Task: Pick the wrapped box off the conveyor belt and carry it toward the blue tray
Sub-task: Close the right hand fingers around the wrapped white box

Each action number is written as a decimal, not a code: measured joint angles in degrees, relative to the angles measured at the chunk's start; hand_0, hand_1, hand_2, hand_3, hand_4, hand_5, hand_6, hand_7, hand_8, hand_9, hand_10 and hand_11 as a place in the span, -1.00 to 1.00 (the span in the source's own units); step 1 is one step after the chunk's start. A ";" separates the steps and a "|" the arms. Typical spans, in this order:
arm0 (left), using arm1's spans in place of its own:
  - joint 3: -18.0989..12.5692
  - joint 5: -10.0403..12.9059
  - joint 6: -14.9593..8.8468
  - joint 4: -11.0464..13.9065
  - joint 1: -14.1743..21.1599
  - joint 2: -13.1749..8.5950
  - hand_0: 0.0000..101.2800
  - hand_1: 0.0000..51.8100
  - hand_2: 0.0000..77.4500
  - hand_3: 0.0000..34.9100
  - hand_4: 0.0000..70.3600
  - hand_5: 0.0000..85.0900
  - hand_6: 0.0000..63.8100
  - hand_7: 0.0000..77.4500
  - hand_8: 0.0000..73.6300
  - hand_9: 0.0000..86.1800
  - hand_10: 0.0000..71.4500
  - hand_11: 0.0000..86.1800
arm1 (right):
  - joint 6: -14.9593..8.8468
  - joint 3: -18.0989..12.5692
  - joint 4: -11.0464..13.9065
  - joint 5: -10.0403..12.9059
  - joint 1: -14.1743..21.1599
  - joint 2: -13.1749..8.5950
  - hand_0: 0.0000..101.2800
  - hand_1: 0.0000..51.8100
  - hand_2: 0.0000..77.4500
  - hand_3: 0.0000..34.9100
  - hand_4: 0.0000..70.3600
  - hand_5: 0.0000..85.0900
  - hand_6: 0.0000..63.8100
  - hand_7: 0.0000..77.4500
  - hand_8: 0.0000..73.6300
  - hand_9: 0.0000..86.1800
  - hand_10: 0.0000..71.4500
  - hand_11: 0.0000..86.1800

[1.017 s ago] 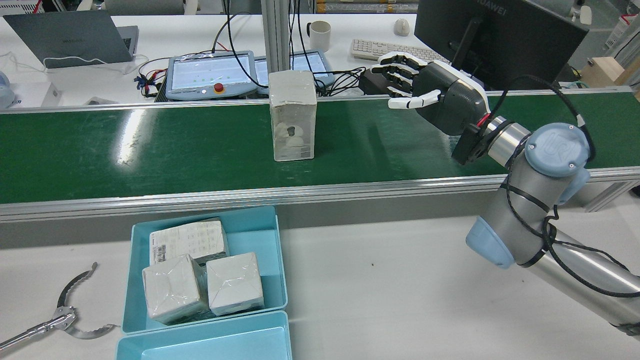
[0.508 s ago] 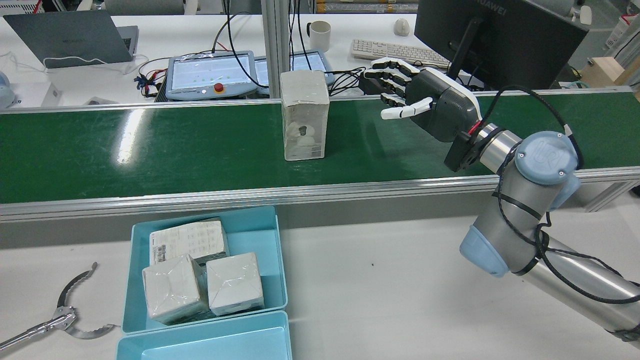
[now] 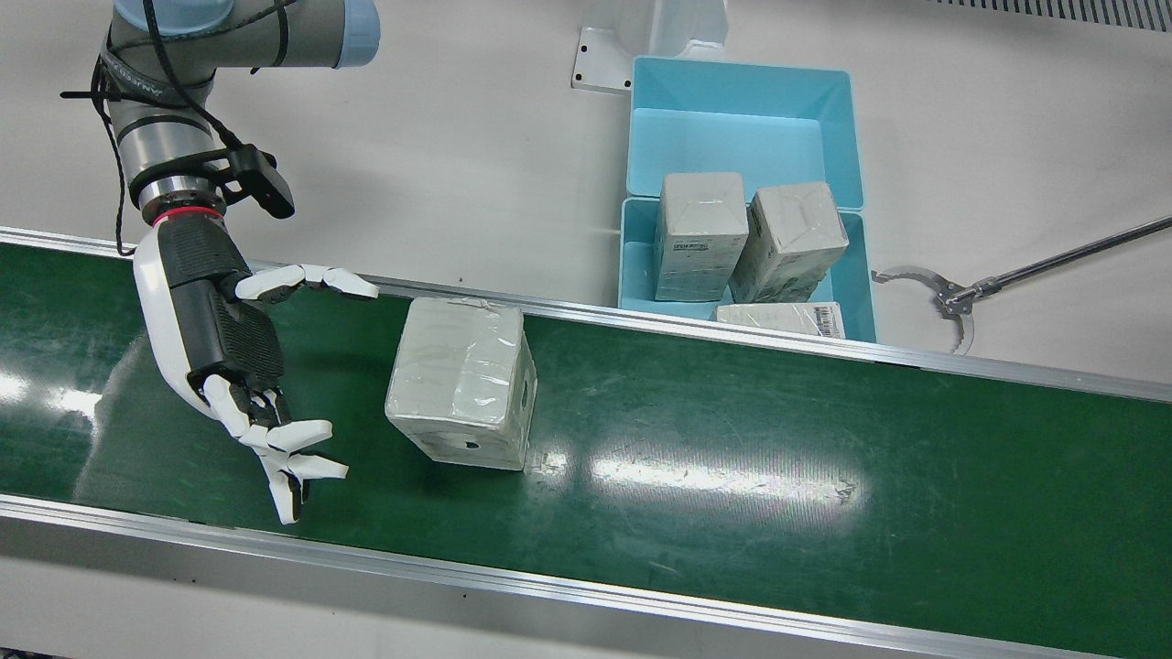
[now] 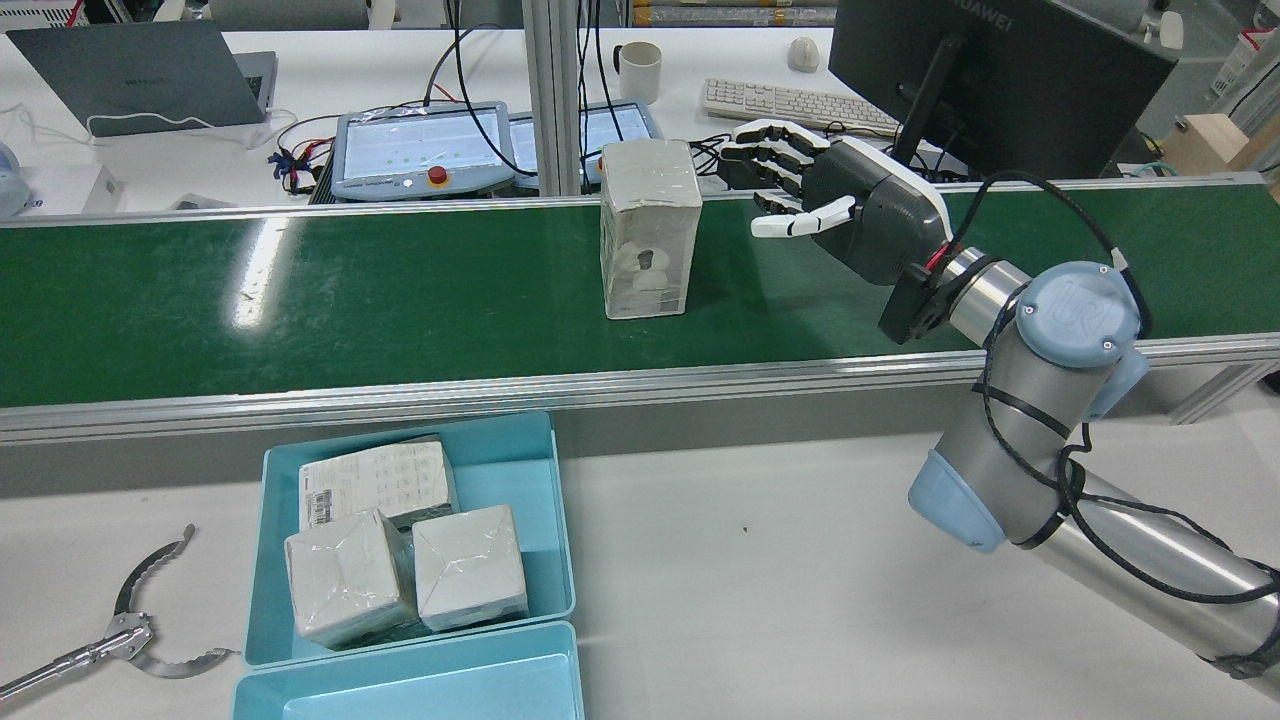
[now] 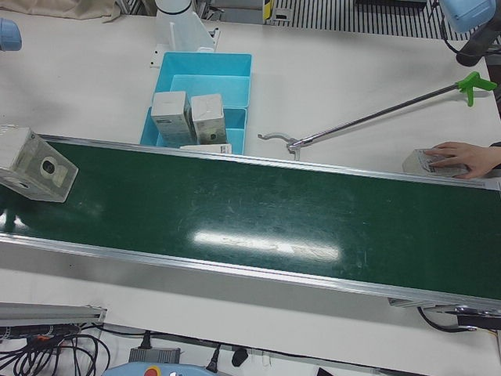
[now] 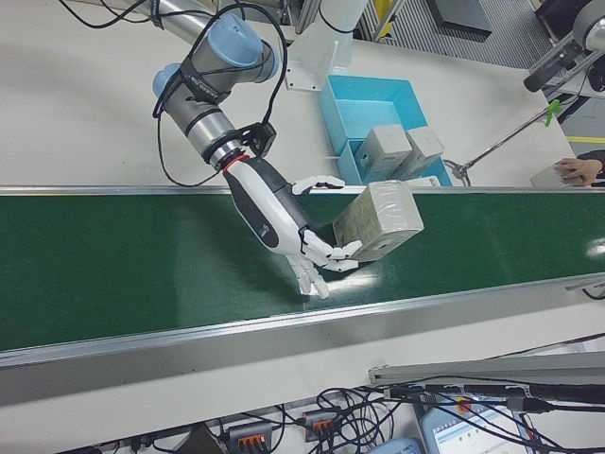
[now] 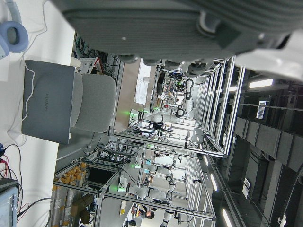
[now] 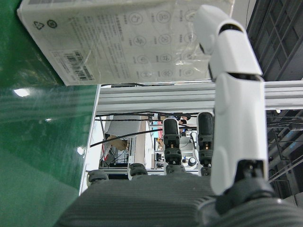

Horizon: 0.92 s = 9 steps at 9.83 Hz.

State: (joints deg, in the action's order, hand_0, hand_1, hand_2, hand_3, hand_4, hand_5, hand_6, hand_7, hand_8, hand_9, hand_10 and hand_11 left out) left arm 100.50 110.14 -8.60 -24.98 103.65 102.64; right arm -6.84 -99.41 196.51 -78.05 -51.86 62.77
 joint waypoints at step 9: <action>0.00 0.00 0.00 0.00 0.00 0.00 -1.00 -1.00 -0.99 -1.00 -1.00 -0.97 -1.00 -0.99 -1.00 -1.00 -1.00 -1.00 | -0.47 0.74 0.04 0.09 0.86 -0.75 -0.02 -0.33 -0.39 0.24 -0.72 -0.18 -0.91 -0.38 -1.00 -0.91 -1.00 -0.96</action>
State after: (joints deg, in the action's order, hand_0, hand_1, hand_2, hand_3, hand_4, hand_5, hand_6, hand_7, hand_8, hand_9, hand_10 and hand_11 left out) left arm 100.50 110.14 -8.59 -24.98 103.65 102.64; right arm -7.31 -98.67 196.55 -77.96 -51.00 62.02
